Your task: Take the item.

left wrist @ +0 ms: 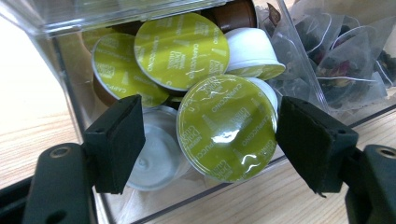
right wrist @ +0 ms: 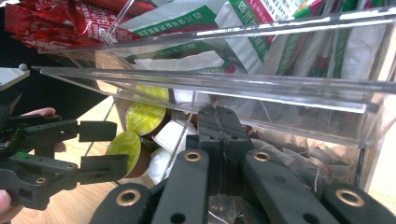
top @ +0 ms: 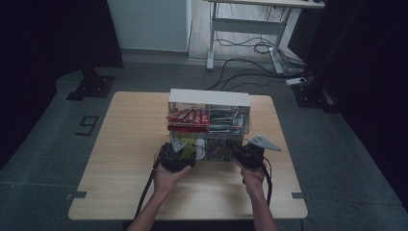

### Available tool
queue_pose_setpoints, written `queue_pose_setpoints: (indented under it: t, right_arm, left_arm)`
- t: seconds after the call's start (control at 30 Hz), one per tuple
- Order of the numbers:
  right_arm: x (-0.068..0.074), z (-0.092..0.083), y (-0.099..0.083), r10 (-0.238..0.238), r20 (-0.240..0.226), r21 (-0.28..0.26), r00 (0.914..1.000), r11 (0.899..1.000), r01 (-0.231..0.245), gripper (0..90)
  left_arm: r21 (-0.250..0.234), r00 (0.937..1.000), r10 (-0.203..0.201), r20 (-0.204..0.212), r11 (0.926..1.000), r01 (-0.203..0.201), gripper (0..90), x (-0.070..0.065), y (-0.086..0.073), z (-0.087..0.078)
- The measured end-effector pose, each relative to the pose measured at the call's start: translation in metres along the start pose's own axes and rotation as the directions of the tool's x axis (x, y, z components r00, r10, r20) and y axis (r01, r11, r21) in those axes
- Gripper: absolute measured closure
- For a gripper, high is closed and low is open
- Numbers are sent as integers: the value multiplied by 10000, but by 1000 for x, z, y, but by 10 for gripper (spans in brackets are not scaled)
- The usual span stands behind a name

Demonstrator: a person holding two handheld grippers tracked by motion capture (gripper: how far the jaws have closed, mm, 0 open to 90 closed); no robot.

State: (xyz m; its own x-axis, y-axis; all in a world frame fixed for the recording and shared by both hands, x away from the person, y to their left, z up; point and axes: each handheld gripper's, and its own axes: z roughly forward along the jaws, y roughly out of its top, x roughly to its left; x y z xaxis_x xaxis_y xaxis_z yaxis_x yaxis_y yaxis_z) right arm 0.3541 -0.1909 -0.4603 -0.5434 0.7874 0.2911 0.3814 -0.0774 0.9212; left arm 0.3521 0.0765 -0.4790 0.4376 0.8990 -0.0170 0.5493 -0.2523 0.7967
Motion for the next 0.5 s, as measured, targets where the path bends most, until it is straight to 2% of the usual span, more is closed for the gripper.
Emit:
queue_pose_setpoints:
  t: [0.1,0.3,0.5]
  right_arm:
    - [0,0,0,6,-2,1,10000,10000,-6,894]
    - [0,0,0,1,5,-3,10000,10000,-1,894]
    - [0,0,0,5,16,-3,10000,10000,-5,894]
  left_arm:
    - [108,9999,122,-13,9999,-122,236,-4,0,3]
    - [101,9982,377,-471,9993,-373,234,-7,0,5]
    - [127,9949,687,-734,9976,-679,242,-11,-2,5]
